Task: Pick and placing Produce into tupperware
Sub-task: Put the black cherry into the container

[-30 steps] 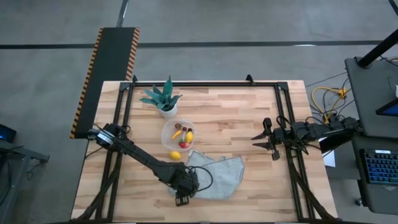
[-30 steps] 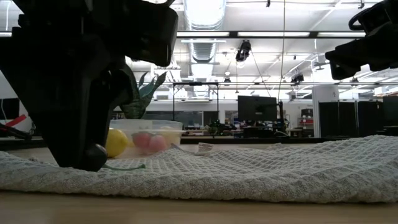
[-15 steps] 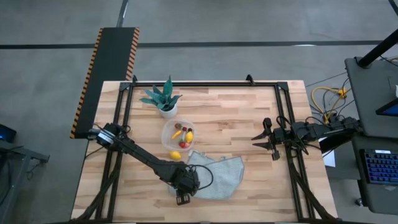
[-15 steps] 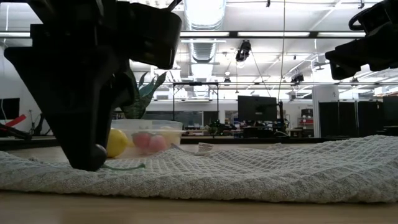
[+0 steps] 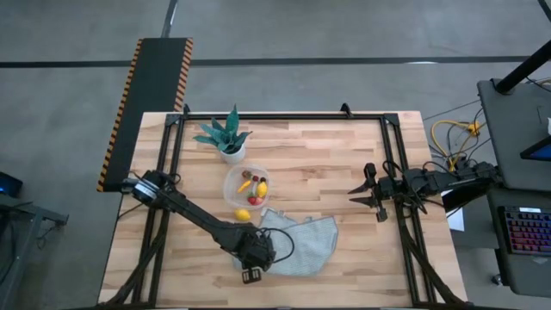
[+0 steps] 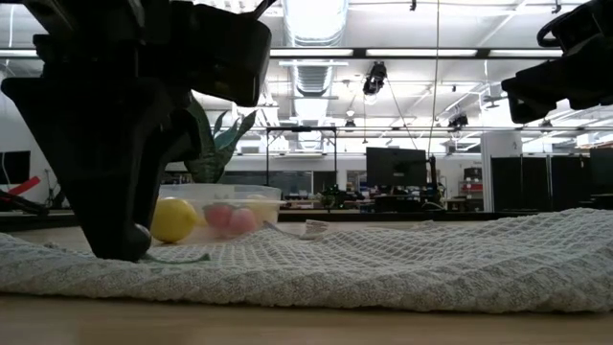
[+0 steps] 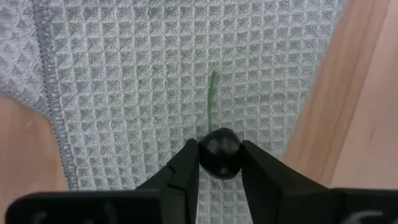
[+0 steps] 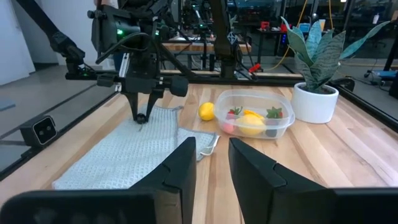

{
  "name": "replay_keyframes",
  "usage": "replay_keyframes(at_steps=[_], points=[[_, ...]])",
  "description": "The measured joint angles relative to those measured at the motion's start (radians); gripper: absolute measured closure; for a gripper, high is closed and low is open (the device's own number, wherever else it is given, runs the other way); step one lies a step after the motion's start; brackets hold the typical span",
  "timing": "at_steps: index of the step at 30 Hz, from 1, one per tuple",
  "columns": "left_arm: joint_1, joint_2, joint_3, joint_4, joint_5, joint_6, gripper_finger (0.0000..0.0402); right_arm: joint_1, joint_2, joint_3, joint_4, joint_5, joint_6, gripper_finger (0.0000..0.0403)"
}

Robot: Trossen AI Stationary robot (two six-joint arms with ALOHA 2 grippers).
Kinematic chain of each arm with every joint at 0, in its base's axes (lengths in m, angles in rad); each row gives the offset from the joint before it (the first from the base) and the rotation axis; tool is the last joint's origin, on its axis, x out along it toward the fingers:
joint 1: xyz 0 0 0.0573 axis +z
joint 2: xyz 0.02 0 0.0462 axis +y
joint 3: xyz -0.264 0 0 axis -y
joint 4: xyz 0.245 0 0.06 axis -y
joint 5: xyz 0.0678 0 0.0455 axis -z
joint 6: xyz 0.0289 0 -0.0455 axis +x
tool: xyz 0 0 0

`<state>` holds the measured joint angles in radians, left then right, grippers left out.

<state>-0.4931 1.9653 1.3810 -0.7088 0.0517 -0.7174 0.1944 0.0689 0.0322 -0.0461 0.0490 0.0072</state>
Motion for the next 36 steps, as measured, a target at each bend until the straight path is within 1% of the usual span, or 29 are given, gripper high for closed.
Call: replay_keyframes(at_steps=[9,14,22,24,31,34,36], points=[[-0.001,-0.031,0.035,-0.049,-0.003,0.001,0.0328,0.000,0.000,0.000,0.000,-0.001,0.000,0.0309],[0.003,-0.036,0.065,-0.129,-0.014,0.028,0.0328,0.000,0.001,0.000,0.000,-0.001,0.000,0.0305],[0.036,-0.036,0.145,-0.318,-0.064,0.098,0.0329,0.000,0.006,0.000,-0.001,-0.004,0.001,0.0312],[0.047,-0.036,0.178,-0.378,-0.092,0.126,0.0329,0.000,0.006,0.000,-0.001,-0.004,0.001,0.0311],[0.114,-0.040,0.267,-0.573,-0.239,0.169,0.0330,0.000,0.006,0.000,-0.001,-0.004,0.003,0.0303],[0.149,-0.047,0.278,-0.617,-0.293,0.202,0.0330,0.000,0.006,0.000,-0.001,-0.004,0.012,0.0303],[0.178,-0.053,0.278,-0.619,-0.309,0.217,0.0331,0.000,0.006,0.000,-0.001,-0.005,0.012,0.0304]])
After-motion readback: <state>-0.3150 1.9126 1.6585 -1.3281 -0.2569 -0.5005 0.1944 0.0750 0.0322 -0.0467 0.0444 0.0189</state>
